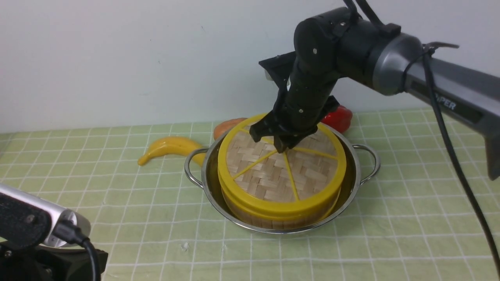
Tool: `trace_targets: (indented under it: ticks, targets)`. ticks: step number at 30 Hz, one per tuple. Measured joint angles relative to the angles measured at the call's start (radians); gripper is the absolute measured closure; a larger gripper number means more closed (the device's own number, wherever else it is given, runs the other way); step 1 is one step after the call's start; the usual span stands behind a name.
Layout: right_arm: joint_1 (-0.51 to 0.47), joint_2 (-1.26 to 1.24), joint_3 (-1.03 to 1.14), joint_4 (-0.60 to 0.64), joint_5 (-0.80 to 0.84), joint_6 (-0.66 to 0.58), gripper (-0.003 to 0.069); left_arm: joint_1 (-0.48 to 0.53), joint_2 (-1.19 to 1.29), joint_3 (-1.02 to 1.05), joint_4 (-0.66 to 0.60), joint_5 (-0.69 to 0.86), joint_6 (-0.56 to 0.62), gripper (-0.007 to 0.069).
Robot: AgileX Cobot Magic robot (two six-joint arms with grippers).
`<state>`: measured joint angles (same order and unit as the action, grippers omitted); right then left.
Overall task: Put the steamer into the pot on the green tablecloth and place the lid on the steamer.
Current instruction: 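Place the bamboo steamer lid onto the steamer basket in the pot with the right gripper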
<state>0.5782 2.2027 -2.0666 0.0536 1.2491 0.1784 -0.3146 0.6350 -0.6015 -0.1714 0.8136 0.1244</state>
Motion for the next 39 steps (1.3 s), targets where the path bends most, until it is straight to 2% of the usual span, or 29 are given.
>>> trace_targets:
  ticks: [25, 39]
  targets:
    - [0.0, 0.048, -0.068, 0.023, -0.029, 0.001, 0.0522, 0.0, 0.0, 0.0, 0.0, 0.003, 0.0, 0.0613]
    - [0.0, -0.085, 0.044, -0.001, -0.015, 0.02, 0.0522, 0.0, 0.0, 0.0, 0.0, 0.003, 0.0, 0.0613]
